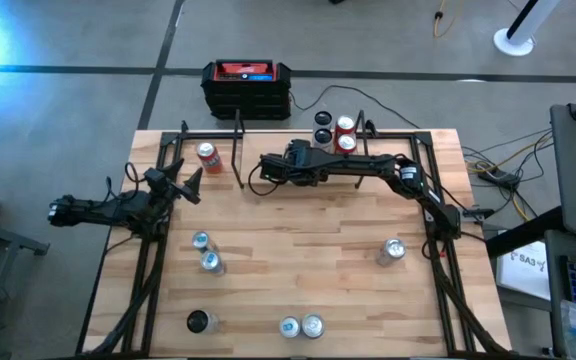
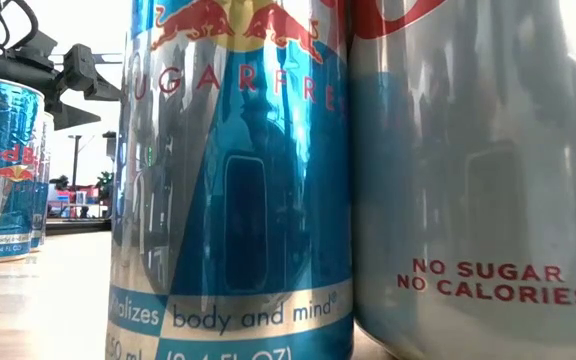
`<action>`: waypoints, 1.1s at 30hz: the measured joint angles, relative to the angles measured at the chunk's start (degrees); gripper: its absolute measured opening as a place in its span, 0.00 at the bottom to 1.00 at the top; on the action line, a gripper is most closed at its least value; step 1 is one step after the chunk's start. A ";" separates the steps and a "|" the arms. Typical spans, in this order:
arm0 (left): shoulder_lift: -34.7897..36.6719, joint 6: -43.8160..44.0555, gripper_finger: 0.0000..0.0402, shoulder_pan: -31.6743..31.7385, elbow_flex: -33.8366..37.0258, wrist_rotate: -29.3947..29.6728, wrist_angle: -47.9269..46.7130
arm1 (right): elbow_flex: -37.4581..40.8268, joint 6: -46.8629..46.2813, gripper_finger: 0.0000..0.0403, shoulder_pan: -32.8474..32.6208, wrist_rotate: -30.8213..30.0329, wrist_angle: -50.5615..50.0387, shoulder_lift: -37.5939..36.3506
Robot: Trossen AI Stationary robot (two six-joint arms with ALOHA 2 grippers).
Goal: Place canned beverage on shelf
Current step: Put the top left silver soda can on the shelf
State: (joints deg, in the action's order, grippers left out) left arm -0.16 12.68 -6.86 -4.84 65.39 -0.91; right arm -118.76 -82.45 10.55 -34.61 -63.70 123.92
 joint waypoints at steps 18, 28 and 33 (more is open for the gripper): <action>-0.01 0.01 0.92 -0.01 0.00 0.00 0.00 | 0.02 0.06 0.99 -0.14 4.03 -1.19 0.00; -0.01 -0.01 0.92 -0.02 0.00 0.00 0.00 | -0.63 0.00 0.99 -0.52 11.18 -6.89 -0.04; -0.01 0.01 0.92 -0.01 0.00 0.00 0.02 | -0.66 -1.48 0.99 -0.52 11.22 -5.81 -0.09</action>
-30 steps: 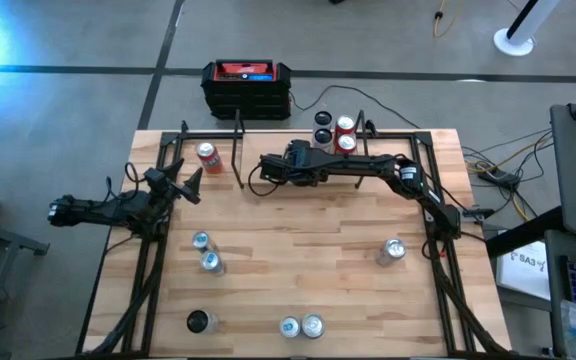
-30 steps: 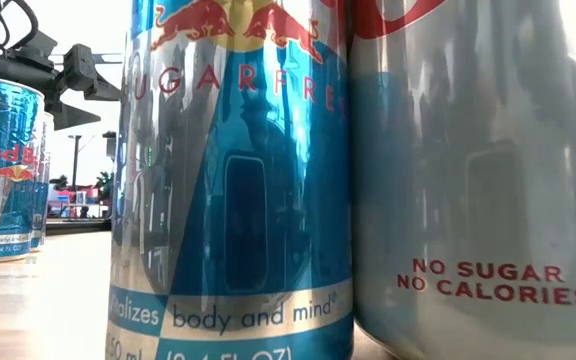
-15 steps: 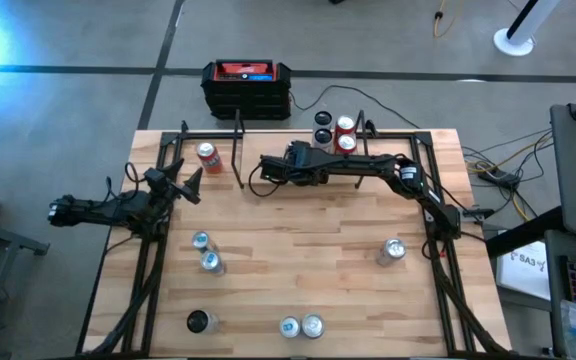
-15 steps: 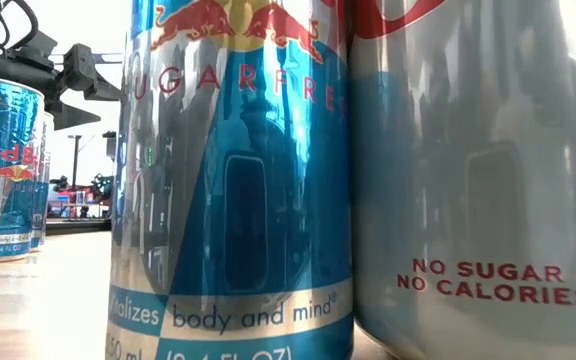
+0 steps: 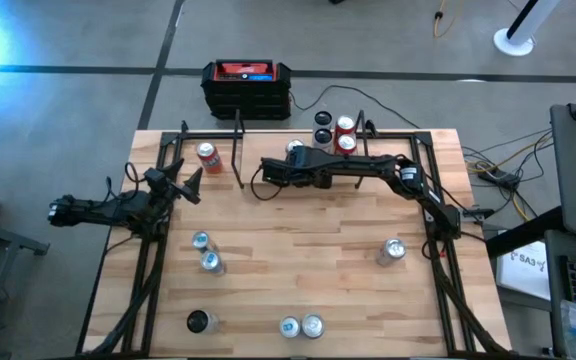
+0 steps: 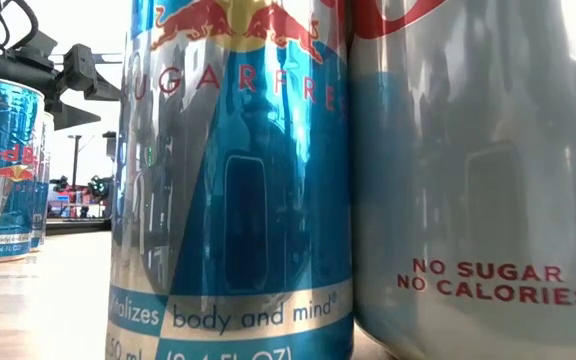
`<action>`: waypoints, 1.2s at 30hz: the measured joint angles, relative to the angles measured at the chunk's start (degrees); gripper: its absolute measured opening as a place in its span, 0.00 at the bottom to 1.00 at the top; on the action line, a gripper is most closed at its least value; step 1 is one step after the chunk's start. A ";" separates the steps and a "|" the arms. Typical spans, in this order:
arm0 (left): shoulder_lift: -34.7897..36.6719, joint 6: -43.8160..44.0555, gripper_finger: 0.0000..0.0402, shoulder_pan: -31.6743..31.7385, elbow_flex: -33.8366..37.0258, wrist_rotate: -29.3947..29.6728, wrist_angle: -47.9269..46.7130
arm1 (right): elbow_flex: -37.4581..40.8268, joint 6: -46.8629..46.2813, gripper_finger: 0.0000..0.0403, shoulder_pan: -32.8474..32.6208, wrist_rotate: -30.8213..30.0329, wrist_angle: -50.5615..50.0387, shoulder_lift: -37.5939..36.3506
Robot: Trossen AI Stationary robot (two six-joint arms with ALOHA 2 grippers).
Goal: Place canned beverage on shelf
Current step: Put the top left silver soda can on the shelf
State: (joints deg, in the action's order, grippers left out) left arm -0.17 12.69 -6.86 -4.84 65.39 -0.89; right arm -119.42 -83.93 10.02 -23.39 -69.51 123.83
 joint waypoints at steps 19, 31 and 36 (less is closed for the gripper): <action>0.01 0.00 0.92 -0.01 0.00 0.00 -0.02 | 0.00 1.94 0.79 0.02 -2.30 -0.03 0.00; 0.00 0.00 0.92 0.01 0.00 0.00 -0.02 | 0.24 1.89 0.54 0.13 -5.32 1.65 0.00; -0.01 -0.02 0.92 -0.01 0.00 0.00 -0.02 | 0.30 1.87 0.48 0.13 -5.36 3.01 0.00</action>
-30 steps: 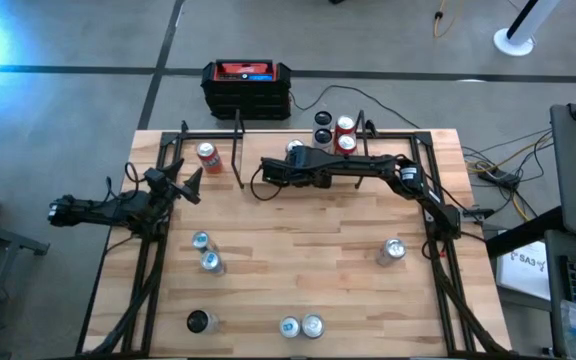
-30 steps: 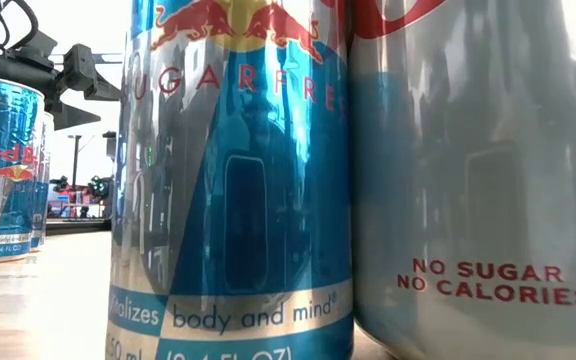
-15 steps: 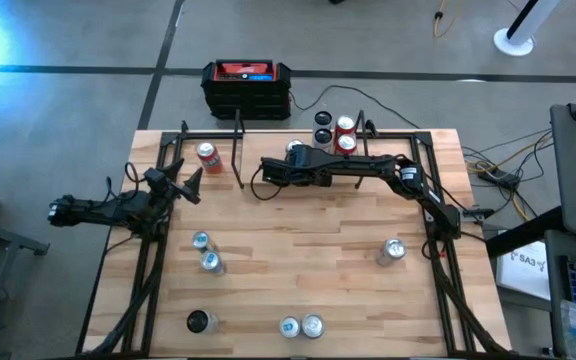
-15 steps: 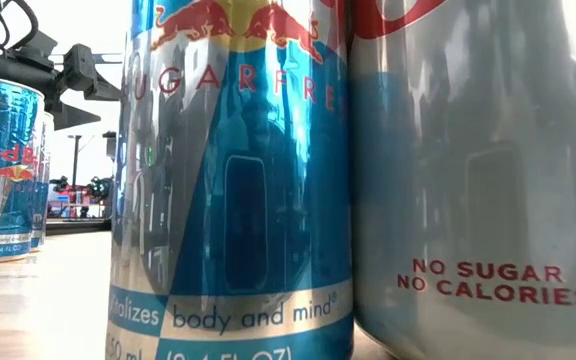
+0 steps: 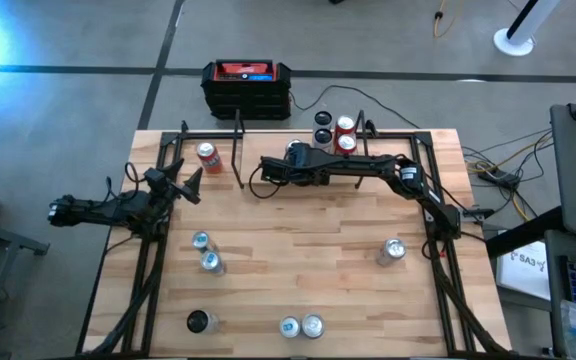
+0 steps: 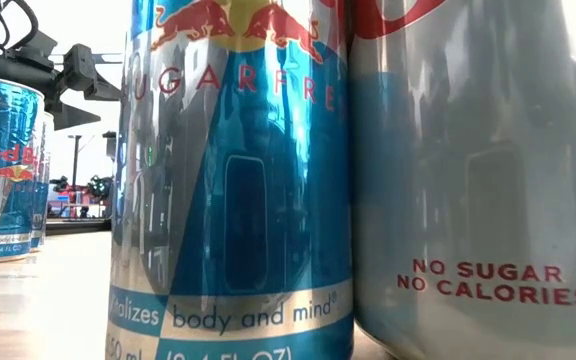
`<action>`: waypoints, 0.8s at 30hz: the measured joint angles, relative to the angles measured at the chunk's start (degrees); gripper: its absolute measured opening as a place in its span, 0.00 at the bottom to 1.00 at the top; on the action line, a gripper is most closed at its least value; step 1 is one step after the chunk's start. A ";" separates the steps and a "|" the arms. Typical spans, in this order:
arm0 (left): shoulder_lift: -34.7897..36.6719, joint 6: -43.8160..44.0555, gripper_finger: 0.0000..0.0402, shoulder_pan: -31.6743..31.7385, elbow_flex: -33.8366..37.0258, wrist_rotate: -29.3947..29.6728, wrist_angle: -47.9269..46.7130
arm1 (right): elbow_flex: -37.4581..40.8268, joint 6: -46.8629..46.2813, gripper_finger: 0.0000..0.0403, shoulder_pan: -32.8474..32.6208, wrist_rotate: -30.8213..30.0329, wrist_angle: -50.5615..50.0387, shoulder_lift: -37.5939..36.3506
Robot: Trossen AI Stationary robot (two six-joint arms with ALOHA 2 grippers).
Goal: Place canned beverage on shelf
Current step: Put the top left silver soda can on the shelf
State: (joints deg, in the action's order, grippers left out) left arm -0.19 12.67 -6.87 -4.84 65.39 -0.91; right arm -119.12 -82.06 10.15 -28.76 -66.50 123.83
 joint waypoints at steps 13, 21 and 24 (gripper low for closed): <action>0.02 0.02 0.92 0.01 0.00 0.00 0.01 | 0.30 1.02 0.45 0.13 -4.78 6.24 0.00; 0.02 0.01 0.92 0.02 0.00 0.00 0.00 | 0.42 3.25 0.45 1.33 -4.93 7.30 0.00; 0.02 0.00 0.92 0.01 0.00 0.00 0.02 | 0.42 3.26 0.45 1.85 -4.94 7.28 0.00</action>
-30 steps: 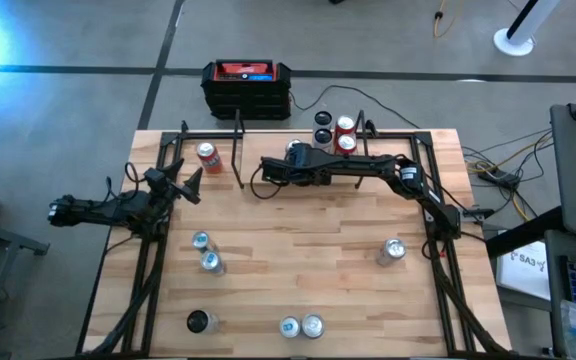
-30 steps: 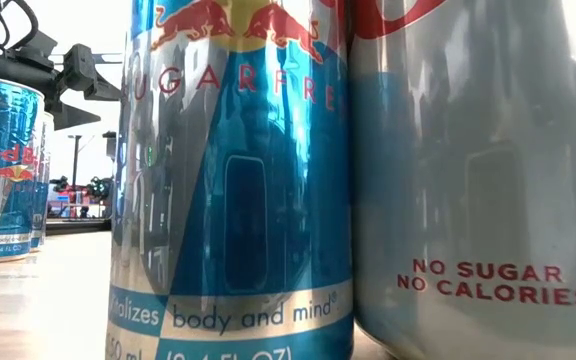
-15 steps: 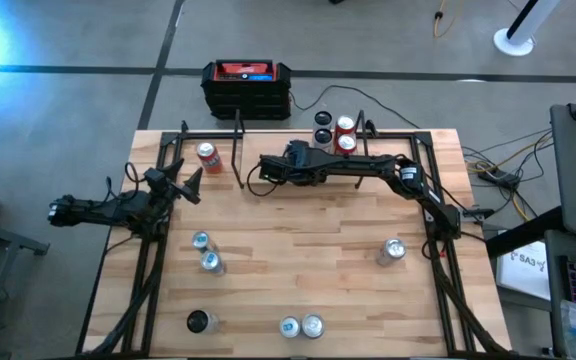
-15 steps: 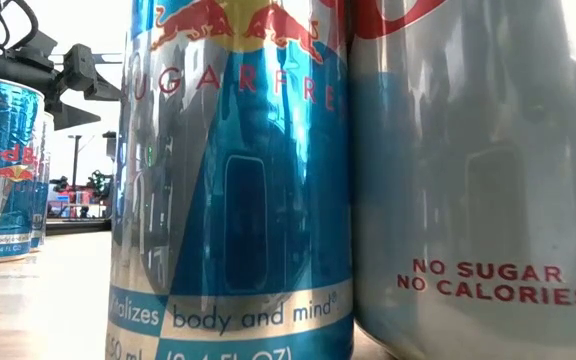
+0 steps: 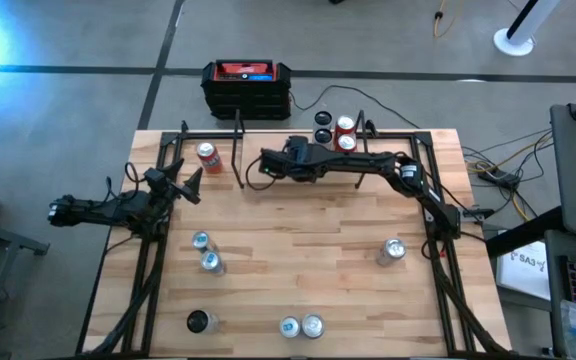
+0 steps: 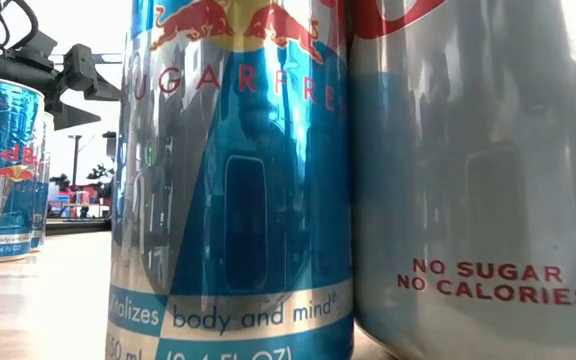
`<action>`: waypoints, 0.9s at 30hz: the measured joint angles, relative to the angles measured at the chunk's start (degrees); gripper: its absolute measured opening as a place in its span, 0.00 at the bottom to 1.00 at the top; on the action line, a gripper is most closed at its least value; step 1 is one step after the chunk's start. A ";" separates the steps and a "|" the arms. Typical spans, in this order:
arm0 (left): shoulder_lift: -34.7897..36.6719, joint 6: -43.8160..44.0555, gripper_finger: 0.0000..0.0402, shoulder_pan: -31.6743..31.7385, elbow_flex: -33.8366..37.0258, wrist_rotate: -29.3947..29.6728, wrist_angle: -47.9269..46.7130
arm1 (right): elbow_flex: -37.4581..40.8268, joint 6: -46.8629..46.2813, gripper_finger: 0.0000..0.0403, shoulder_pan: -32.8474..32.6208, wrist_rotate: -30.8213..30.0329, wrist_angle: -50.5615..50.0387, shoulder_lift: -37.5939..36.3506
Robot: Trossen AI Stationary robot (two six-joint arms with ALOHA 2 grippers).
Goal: Place canned beverage on shelf
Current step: Put the top left silver soda can on the shelf
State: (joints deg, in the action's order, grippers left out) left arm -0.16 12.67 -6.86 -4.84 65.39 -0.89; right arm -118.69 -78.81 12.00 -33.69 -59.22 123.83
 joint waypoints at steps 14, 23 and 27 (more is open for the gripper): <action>-0.02 0.00 0.92 -0.01 0.00 0.00 -0.02 | 0.09 0.83 0.45 1.43 -0.85 0.13 0.00; -0.02 0.02 0.92 -0.01 0.00 0.00 -0.02 | 0.81 0.83 0.45 2.15 -0.85 1.57 0.00; 0.00 0.01 0.92 0.01 0.00 0.00 -0.01 | 1.06 0.83 0.45 2.44 -0.89 2.49 0.00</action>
State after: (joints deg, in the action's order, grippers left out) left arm -0.16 12.68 -6.86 -4.84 65.39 -0.89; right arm -117.64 -77.97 14.44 -34.58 -56.73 123.83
